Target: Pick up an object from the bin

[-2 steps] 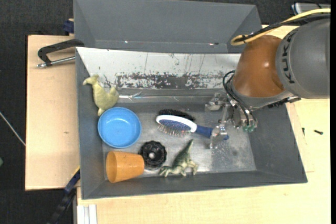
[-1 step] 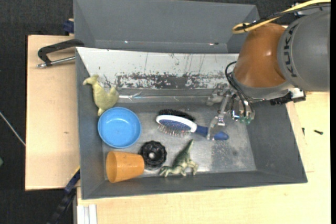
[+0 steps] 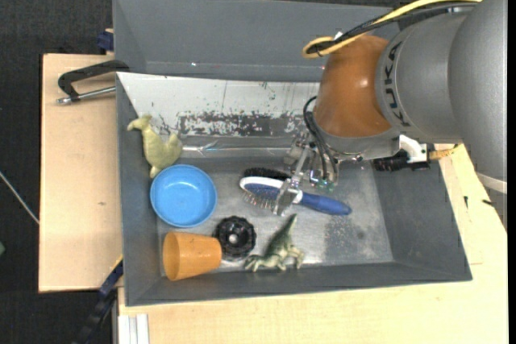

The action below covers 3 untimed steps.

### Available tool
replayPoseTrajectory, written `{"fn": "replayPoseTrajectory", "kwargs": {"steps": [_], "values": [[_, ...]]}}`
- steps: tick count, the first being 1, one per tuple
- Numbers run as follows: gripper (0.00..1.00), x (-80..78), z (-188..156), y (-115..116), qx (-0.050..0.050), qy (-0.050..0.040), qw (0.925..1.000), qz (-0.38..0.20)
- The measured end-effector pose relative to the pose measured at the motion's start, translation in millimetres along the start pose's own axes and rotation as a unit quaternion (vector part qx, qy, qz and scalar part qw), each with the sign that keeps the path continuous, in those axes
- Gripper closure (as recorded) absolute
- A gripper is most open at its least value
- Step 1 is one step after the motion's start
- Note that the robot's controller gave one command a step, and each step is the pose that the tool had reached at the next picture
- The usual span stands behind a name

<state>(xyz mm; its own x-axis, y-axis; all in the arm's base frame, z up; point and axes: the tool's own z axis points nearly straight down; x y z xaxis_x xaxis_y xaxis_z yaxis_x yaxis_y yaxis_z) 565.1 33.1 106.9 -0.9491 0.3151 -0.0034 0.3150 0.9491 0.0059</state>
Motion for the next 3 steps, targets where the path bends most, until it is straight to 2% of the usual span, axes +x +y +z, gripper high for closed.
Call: {"fn": "replayPoseTrajectory", "kwargs": {"steps": [1, 2, 3], "values": [[0.00, 2.9, 33.7, 22.2, 0.003, 0.0009, 0.9991, 0.042], [0.00, 2.4, 31.8, 22.4, 0.003, 0.0016, 0.9992, 0.041], [1.00, -1.8, 29.1, 22.9, 0.001, -0.0059, 0.9991, 0.041]]}}
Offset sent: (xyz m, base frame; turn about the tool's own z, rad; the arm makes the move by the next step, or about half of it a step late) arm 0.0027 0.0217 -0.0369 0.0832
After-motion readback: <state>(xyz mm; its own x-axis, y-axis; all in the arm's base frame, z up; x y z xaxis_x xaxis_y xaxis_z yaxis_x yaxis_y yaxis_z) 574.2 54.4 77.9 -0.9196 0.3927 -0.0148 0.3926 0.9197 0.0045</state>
